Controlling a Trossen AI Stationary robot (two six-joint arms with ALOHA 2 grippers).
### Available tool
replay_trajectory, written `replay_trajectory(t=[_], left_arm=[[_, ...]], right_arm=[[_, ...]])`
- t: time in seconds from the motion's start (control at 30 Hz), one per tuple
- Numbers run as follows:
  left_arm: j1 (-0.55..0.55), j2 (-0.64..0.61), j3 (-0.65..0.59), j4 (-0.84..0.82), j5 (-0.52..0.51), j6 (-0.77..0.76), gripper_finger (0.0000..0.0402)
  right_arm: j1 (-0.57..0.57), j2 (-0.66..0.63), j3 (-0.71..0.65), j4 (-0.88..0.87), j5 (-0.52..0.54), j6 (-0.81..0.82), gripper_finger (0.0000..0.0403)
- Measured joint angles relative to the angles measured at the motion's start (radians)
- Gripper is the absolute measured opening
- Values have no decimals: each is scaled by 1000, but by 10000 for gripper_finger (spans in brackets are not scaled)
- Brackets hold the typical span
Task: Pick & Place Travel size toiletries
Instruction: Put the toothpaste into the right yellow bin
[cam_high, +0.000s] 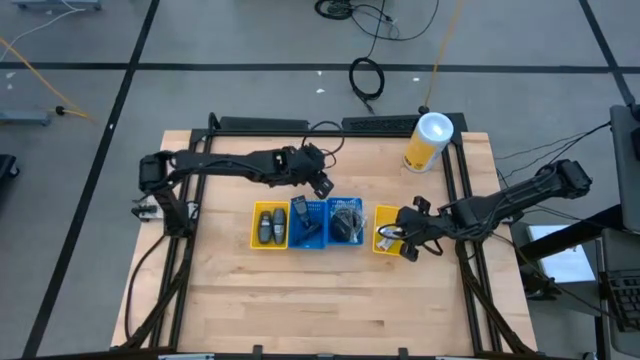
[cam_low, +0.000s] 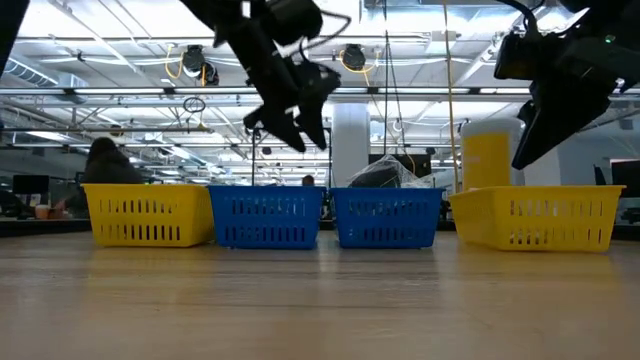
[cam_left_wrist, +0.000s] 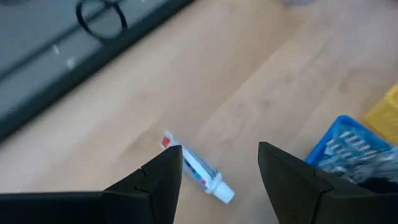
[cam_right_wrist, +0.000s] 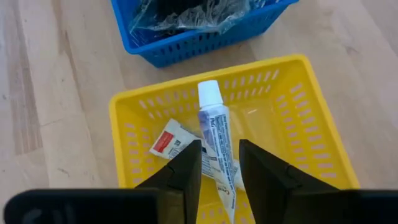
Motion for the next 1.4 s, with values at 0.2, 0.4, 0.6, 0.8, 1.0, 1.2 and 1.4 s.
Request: replay_trajectory(t=[0.2,0.4,0.6,0.8,1.0,1.2,1.4], left_arm=[[66,65,0,5,138,-191,207],[108,127,0,5,188,-241,207],[139,159,0,13,192,-292,207],[150,178,0,74,214,-294,207],[150,178,0,84,180,-303,207],[153,178,0,84,159,-309,207],[155,200,0,82,161,-320,207]], right_arm=[[0,-20,0,17,-1,-4,87],[0,-22,0,48,-1,-51,79],[0,-22,0,55,-1,-55,77],[0,-22,0,59,-1,-60,77],[0,-22,0,61,0,-59,77],[0,-22,0,68,0,-59,77],[0,-22,0,101,0,-64,77]])
